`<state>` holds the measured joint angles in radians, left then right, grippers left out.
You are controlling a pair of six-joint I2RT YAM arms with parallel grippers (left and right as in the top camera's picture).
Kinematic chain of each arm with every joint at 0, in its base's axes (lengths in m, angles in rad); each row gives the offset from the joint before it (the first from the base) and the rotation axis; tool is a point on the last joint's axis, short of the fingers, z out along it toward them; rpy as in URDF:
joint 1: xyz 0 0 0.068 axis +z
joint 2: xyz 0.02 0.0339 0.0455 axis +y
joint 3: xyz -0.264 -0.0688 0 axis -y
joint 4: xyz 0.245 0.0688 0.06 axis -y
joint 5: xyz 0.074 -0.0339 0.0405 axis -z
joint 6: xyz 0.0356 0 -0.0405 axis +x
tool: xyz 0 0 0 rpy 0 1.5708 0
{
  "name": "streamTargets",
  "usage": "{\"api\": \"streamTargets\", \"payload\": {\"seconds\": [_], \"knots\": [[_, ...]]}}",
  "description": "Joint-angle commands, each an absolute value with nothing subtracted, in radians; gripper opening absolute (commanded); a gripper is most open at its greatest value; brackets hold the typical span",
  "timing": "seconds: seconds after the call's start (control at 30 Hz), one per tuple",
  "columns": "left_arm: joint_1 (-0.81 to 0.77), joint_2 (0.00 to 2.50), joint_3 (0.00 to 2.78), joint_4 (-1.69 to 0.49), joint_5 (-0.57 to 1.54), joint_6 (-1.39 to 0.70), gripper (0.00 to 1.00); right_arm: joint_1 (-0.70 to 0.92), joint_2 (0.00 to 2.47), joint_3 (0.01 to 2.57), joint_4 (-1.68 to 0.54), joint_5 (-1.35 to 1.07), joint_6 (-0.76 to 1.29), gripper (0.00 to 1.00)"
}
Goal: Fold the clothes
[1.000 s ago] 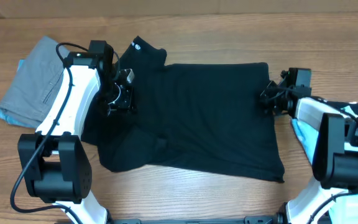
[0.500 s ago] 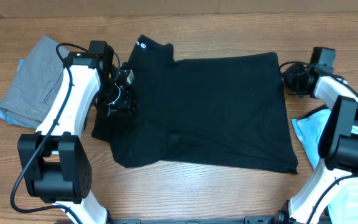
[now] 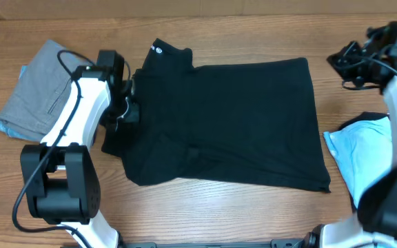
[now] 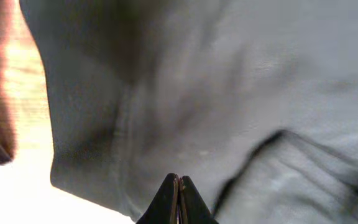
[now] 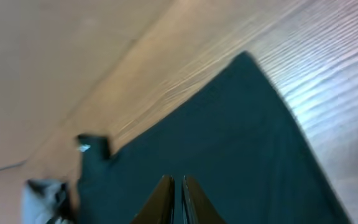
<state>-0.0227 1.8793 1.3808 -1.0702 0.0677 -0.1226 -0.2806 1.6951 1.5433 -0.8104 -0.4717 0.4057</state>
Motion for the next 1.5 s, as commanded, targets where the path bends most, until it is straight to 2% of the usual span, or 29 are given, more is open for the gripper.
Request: {"api": "streamTargets", "payload": {"seconds": [0.0,0.1,0.17,0.3,0.47,0.57,0.73,0.9,1.0,1.1,1.23,1.4,1.47], "knots": [[0.036,1.938,1.27,-1.018,0.04,-0.173,0.04,-0.253,1.594,1.568,-0.926,-0.498,0.389,0.09],[0.08,1.975,1.211,-0.983,0.017,-0.172,0.04,-0.23,1.586,1.565,-1.074,-0.473,0.388,0.09],[0.109,2.0,1.201,-0.978,-0.012,-0.172,0.04,-0.203,1.597,1.542,-1.169,-0.365,0.388,0.1],[0.166,1.993,1.223,-0.989,-0.05,-0.169,0.04,-0.186,1.607,1.419,-1.203,-0.254,0.389,0.16],[0.188,1.983,1.369,-1.098,0.057,-0.115,0.12,-0.186,1.636,1.194,-1.084,-0.255,0.407,0.17],[0.179,1.98,1.466,-1.17,0.087,-0.1,0.18,-0.186,1.651,1.062,-0.971,-0.255,0.454,0.09],[0.154,1.98,1.633,-1.324,0.188,-0.027,0.27,-0.194,1.685,0.855,-0.751,-0.172,0.585,0.04],[0.133,1.953,1.7,-1.44,0.218,0.023,0.28,-0.227,1.723,0.813,-0.594,-0.132,0.603,0.04],[0.13,1.816,1.7,-1.482,0.199,0.023,0.33,-0.276,1.719,0.866,-0.595,-0.267,0.535,0.04],[0.13,1.692,1.689,-1.501,0.2,0.018,0.39,-0.296,1.687,0.925,-0.673,-0.405,0.44,0.13],[0.13,1.571,1.595,-1.509,0.213,-0.017,0.49,-0.299,1.601,0.987,-0.824,-0.413,0.382,0.27],[0.13,1.513,1.363,-1.425,0.292,-0.035,0.5,-0.299,1.49,1.005,-0.987,-0.393,0.367,0.38],[0.13,1.513,1.255,-1.346,0.33,-0.037,0.51,-0.299,1.486,1.003,-1.052,-0.367,0.374,0.38]]}}
